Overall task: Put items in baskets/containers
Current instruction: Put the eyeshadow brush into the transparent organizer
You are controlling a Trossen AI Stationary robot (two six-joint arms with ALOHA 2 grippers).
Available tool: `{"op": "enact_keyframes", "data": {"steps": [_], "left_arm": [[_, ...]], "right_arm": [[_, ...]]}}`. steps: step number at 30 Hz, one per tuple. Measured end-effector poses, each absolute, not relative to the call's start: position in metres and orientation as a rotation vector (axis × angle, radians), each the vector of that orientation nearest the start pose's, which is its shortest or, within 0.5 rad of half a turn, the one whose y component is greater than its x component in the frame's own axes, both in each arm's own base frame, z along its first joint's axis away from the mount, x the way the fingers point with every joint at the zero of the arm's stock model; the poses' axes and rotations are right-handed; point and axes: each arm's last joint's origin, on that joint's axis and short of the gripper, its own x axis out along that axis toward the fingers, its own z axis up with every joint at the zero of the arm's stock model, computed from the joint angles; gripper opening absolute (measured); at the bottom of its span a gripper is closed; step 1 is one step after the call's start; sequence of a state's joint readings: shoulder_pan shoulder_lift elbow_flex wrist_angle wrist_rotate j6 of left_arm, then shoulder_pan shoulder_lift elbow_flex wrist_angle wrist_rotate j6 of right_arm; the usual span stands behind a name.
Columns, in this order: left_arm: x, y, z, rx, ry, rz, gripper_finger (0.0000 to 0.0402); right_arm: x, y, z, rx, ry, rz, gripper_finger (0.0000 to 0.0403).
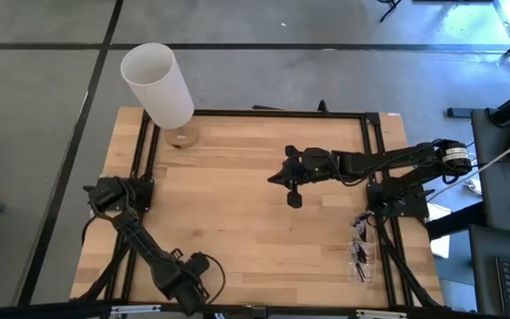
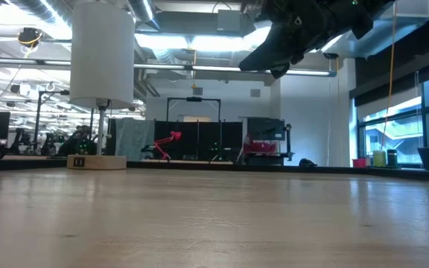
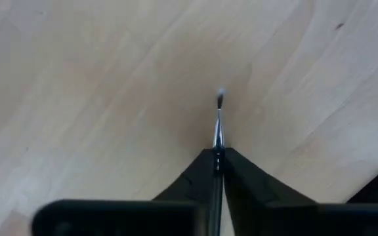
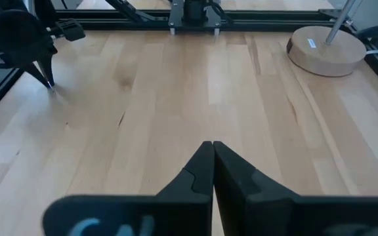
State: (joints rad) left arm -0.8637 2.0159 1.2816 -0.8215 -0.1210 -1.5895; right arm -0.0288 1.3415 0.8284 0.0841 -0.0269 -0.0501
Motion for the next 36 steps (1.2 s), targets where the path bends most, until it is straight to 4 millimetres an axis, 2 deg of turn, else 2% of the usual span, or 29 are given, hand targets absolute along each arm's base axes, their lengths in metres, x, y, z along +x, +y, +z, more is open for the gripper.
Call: {"op": "enact_keyframes", "data": {"steps": [3, 6, 10, 13, 17, 20, 24, 27, 31, 36], "left_arm": [[0.237, -0.266, 0.127, -0.530, 1.324, 0.608, 0.0010], [0.240, -0.259, 0.129, -0.540, 1.229, 0.693, 0.0019], [0.247, -0.231, 0.133, -0.418, 0.956, 0.863, 0.0032], [0.250, -0.218, 0.150, -0.442, 0.847, 0.920, 0.0026], [0.258, -0.195, 0.165, -0.403, 0.738, 0.984, 0.0014], [0.264, -0.183, 0.177, -0.399, 0.658, 1.001, 0.0014], [0.272, -0.165, 0.190, -0.356, 0.622, 1.004, 0.0017], [0.278, -0.149, 0.200, -0.346, 0.702, 0.997, 0.0016], [0.290, -0.126, 0.215, -0.371, 0.789, 0.939, 0.0016], [0.304, -0.108, 0.225, -0.306, 0.751, 0.881, 0.0016]], "right_arm": [[0.291, -0.008, 0.252, -0.015, 0.429, -0.010, 0.0007], [0.291, -0.010, 0.252, 0.027, 0.428, -0.094, 0.0007], [0.289, -0.020, 0.251, 0.089, 0.442, -0.172, 0.0007], [0.286, -0.028, 0.246, 0.138, 0.489, -0.215, 0.0012], [0.280, -0.035, 0.224, 0.229, 0.509, -0.188, 0.0038], [0.272, -0.036, 0.204, 0.308, 0.464, -0.065, 0.0072], [0.265, -0.032, 0.197, 0.386, 0.272, 0.099, 0.0118], [0.263, -0.024, 0.190, 0.416, 0.205, 0.138, 0.0138], [0.267, -0.019, 0.182, 0.419, 0.217, 0.081, 0.0144], [0.269, -0.019, 0.178, 0.440, 0.234, 0.055, 0.0144]]}}
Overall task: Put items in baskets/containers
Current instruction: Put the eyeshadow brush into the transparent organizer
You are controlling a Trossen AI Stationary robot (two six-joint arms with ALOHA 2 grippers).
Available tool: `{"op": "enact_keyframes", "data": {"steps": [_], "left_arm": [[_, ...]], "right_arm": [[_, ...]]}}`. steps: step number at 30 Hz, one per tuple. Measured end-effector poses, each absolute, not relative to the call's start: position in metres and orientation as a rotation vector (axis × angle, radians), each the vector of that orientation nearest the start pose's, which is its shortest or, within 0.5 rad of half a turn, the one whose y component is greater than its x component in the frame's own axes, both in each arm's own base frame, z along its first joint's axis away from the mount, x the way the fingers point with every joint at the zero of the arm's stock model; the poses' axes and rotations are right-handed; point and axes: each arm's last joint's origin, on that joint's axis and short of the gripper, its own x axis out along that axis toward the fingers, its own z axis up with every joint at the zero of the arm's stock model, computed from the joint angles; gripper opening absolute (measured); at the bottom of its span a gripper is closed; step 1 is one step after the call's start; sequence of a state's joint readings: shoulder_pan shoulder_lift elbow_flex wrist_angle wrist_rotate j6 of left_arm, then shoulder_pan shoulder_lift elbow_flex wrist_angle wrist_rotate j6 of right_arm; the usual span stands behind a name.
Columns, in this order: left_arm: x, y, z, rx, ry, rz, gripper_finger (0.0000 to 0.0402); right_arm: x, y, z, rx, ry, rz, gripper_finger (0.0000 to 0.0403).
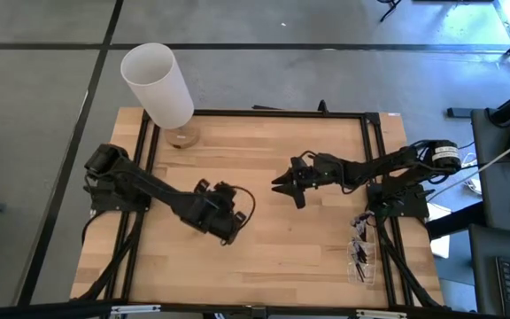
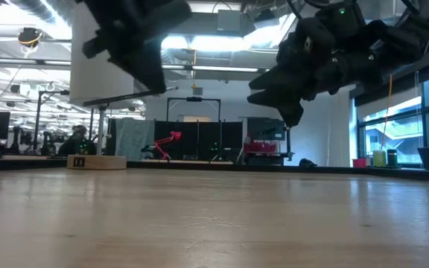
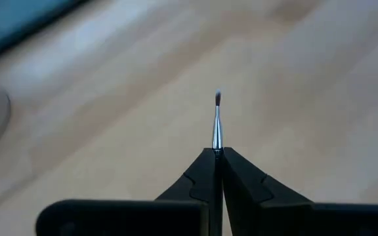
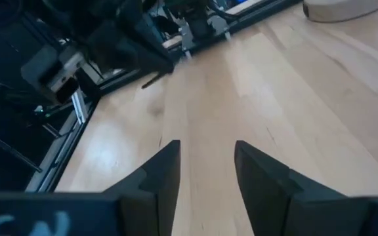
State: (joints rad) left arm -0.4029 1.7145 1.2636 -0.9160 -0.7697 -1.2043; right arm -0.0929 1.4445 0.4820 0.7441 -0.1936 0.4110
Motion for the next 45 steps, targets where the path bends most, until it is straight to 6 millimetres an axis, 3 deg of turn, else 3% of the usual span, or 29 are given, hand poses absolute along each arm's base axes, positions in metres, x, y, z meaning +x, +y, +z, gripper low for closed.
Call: {"op": "enact_keyframes", "data": {"steps": [4, 7, 12, 17, 22, 29, 39, 45], "left_arm": [[0.308, -0.104, 0.223, -0.268, 0.638, 0.910, 0.0016], [0.303, -0.103, 0.196, -0.305, 0.628, 0.888, 0.0015], [0.292, -0.098, 0.143, -0.518, 0.538, 0.769, 0.0015], [0.285, -0.087, 0.126, -0.611, 0.309, 0.638, 0.0015], [0.283, -0.072, 0.135, -0.607, 0.089, 0.545, 0.0015], [0.289, -0.061, 0.165, -0.533, -0.147, 0.410, 0.0015], [0.289, -0.065, 0.182, -0.493, -0.262, 0.328, 0.0015], [0.295, -0.077, 0.194, -0.451, -0.287, 0.295, 0.0015]], "right_arm": [[0.269, -0.019, 0.177, 0.444, 0.246, 0.072, 0.0144], [0.269, -0.018, 0.177, 0.447, 0.253, 0.108, 0.0144], [0.269, -0.017, 0.177, 0.445, 0.259, 0.140, 0.0144], [0.269, -0.017, 0.177, 0.430, 0.257, 0.142, 0.0144], [0.269, -0.017, 0.179, 0.424, 0.234, 0.147, 0.0144], [0.271, -0.012, 0.190, 0.401, 0.123, 0.162, 0.0144], [0.276, 0.007, 0.210, 0.337, -0.034, 0.234, 0.0144], [0.299, 0.019, 0.216, 0.298, -0.039, 0.203, 0.0144]]}}
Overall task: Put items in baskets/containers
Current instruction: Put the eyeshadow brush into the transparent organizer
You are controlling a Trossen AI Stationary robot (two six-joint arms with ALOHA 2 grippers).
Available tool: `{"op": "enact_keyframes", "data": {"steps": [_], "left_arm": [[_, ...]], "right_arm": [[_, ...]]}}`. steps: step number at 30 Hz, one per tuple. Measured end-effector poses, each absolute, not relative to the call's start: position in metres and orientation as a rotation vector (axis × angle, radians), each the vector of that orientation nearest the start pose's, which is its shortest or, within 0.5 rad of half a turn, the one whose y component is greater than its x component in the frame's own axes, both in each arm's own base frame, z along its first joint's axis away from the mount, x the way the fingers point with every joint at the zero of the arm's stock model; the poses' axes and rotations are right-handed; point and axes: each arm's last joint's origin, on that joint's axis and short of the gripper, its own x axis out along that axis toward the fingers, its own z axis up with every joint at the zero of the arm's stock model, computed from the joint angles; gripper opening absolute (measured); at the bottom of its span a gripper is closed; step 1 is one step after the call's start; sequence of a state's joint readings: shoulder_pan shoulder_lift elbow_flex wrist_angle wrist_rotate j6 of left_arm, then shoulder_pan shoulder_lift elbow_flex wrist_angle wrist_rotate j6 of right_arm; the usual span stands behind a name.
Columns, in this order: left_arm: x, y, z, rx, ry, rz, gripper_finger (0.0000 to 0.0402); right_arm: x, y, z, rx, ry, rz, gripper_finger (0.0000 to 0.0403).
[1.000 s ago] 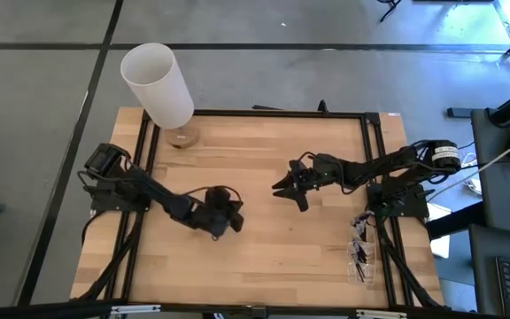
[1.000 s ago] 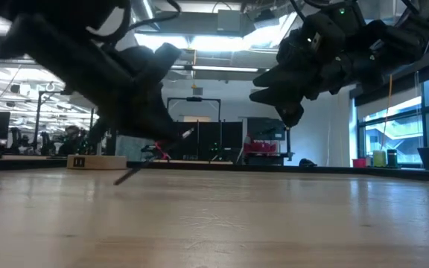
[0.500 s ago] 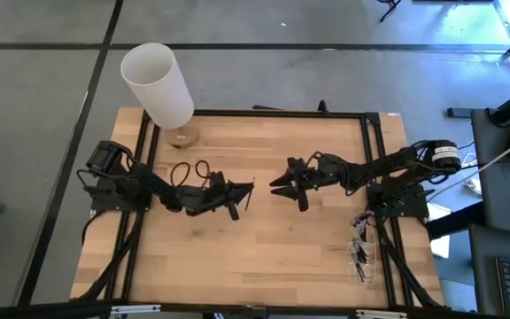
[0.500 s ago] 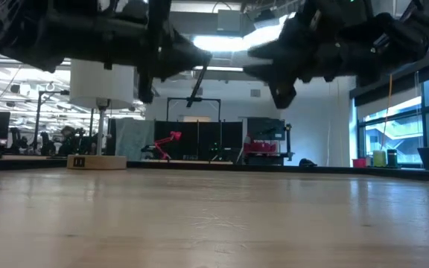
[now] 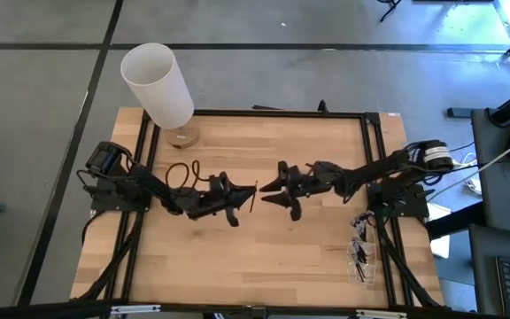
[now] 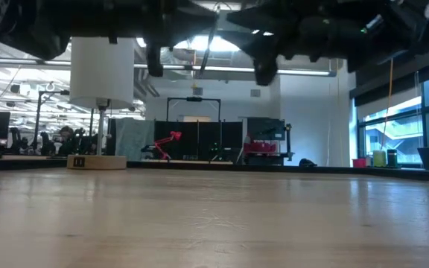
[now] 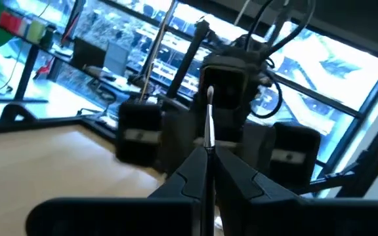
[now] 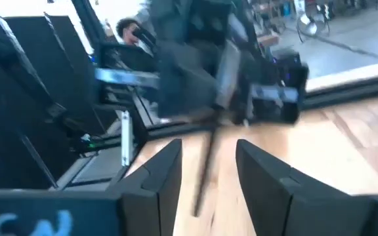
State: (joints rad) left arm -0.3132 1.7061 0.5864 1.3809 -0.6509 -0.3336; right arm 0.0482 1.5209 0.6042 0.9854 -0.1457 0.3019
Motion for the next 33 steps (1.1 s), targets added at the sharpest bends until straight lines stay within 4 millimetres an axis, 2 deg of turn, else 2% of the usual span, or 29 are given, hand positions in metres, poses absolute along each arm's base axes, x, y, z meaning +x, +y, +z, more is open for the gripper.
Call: {"op": "enact_keyframes", "data": {"steps": [4, 8, 13, 16, 21, 27, 33], "left_arm": [[0.298, -0.083, 0.200, -0.418, -0.297, 0.261, 0.0015], [0.297, -0.088, 0.200, -0.413, -0.287, 0.245, 0.0015], [0.295, -0.094, 0.198, -0.375, -0.260, 0.249, 0.0015], [0.295, -0.094, 0.198, -0.360, -0.259, 0.266, 0.0015], [0.296, -0.091, 0.198, -0.361, -0.261, 0.277, 0.0015], [0.297, -0.087, 0.198, -0.369, -0.265, 0.292, 0.0015], [0.297, -0.087, 0.198, -0.366, -0.264, 0.290, 0.0015]], "right_arm": [[0.320, 0.020, 0.207, 0.302, 0.011, 0.184, 0.0144], [0.330, 0.021, 0.200, 0.309, 0.034, 0.181, 0.0140], [0.327, 0.022, 0.202, 0.332, 0.049, 0.248, 0.0116], [0.324, 0.021, 0.210, 0.336, 0.037, 0.306, 0.0105], [0.320, 0.022, 0.215, 0.325, 0.043, 0.402, 0.0110], [0.321, 0.024, 0.215, 0.295, 0.029, 0.340, 0.0129], [0.321, 0.025, 0.216, 0.275, 0.010, 0.289, 0.0130]]}}
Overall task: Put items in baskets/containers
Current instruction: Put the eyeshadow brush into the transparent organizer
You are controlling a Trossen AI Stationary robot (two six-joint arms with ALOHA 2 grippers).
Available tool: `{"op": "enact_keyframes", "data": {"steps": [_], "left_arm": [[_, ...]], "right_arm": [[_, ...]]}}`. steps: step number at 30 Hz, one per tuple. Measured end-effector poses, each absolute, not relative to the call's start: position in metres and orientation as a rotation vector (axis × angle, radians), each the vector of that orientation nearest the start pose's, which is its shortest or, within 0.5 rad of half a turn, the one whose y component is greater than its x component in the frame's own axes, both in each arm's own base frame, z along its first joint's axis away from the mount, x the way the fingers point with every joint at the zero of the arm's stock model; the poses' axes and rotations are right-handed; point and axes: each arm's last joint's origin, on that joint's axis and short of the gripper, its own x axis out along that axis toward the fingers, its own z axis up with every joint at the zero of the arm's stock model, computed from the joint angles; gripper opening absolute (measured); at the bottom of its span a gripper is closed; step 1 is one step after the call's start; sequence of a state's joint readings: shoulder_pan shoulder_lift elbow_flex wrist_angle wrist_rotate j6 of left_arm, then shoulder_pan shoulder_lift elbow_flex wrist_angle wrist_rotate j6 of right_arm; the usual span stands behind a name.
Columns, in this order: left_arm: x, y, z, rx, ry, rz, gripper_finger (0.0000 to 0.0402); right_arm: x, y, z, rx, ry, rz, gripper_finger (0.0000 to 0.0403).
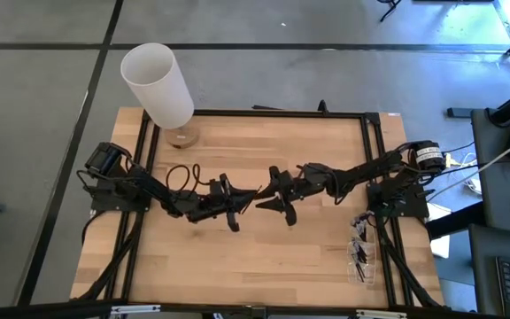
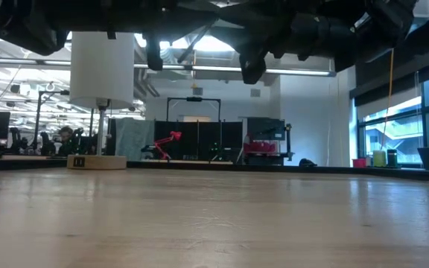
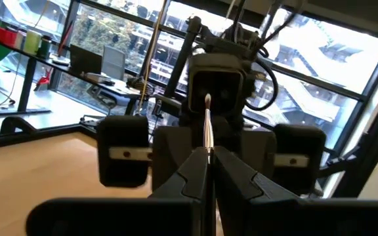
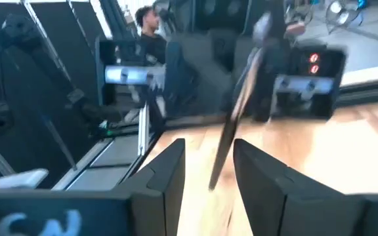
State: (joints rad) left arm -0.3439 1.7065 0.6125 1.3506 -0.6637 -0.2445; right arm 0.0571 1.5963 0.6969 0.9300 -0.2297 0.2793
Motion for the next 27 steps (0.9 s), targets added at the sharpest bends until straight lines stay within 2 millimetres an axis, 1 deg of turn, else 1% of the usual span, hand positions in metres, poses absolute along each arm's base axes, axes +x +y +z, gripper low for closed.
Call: {"op": "enact_keyframes", "data": {"steps": [3, 7, 13, 18, 22, 27], "left_arm": [[0.2973, -0.0877, 0.1967, -0.347, -0.250, 0.289, 0.0015], [0.2973, -0.0875, 0.1962, -0.345, -0.245, 0.301, 0.0015], [0.2972, -0.0872, 0.1960, -0.336, -0.243, 0.310, 0.0015], [0.2971, -0.0868, 0.1958, -0.335, -0.242, 0.325, 0.0015], [0.2967, -0.0858, 0.1956, -0.338, -0.245, 0.367, 0.0015], [0.2967, -0.0851, 0.1940, -0.332, -0.232, 0.397, 0.0015]], "right_arm": [[0.3211, 0.0244, 0.2184, 0.277, -0.018, 0.272, 0.0124], [0.3216, 0.0225, 0.2181, 0.281, -0.025, 0.198, 0.0112], [0.3214, 0.0246, 0.2185, 0.277, -0.028, 0.217, 0.0095], [0.3213, 0.0255, 0.2186, 0.285, -0.028, 0.218, 0.0061], [0.3215, 0.0247, 0.2185, 0.323, -0.033, 0.162, 0.0032], [0.3216, 0.0242, 0.2171, 0.339, -0.025, 0.122, 0.0015]]}}
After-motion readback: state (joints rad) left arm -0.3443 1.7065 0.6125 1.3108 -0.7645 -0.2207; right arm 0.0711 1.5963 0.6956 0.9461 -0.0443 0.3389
